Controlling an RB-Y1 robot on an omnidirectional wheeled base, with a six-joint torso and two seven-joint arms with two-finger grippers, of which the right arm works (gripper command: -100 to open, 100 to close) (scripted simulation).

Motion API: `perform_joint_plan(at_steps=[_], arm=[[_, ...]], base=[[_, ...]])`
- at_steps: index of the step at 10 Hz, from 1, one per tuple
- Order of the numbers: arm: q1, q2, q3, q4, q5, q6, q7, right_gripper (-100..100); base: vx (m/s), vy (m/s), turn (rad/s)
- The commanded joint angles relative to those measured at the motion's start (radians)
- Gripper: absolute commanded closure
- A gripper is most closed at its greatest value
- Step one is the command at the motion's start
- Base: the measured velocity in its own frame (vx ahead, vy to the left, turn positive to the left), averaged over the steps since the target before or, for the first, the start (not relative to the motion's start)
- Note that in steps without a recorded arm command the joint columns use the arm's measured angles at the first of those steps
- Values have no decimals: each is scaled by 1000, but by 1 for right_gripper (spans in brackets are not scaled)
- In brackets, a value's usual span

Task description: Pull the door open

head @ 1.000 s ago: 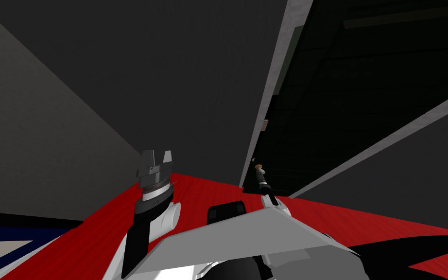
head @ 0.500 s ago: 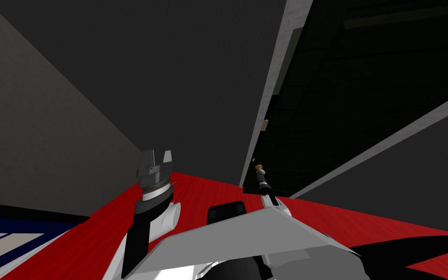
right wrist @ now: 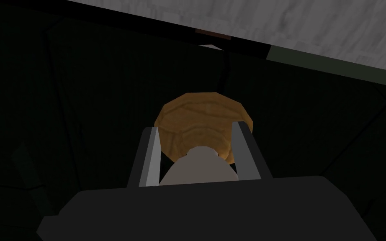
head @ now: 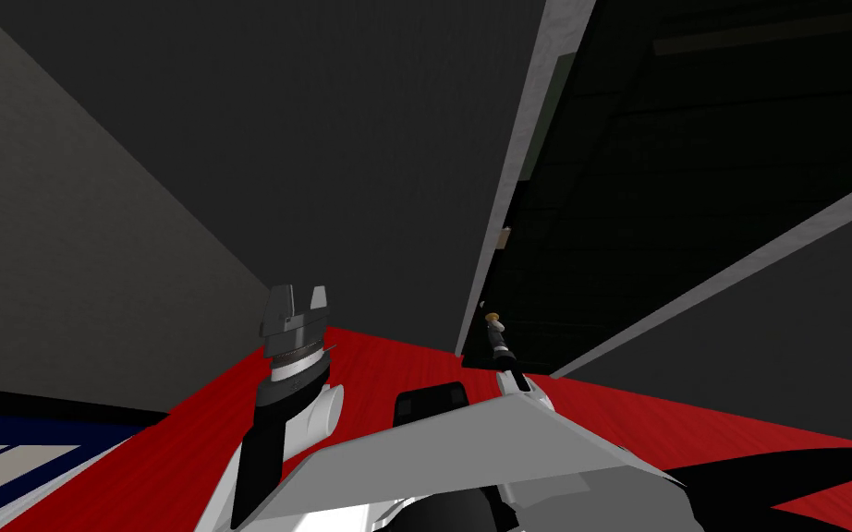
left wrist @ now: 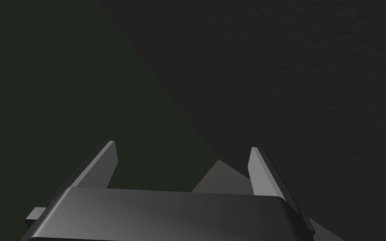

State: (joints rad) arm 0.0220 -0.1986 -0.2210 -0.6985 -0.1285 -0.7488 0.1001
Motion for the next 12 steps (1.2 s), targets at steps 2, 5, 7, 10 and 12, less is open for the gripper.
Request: perform_joint_plan(at_steps=[2, 5, 7, 10, 12], arm=[[-4, -2, 13, 1, -21, -4, -64, 100], [-10, -4, 31, 3, -50, -8, -143, 100], [-12, -5, 38, 3, -60, -10, -184, 100], [-17, -7, 54, 5, -87, -15, -260, 100], [-19, -8, 63, 6, -101, -17, -298, 100]], base=[[-69, 9, 118], [-98, -19, 68], [-56, -12, 32], [-64, -20, 64], [-70, -23, 74]])
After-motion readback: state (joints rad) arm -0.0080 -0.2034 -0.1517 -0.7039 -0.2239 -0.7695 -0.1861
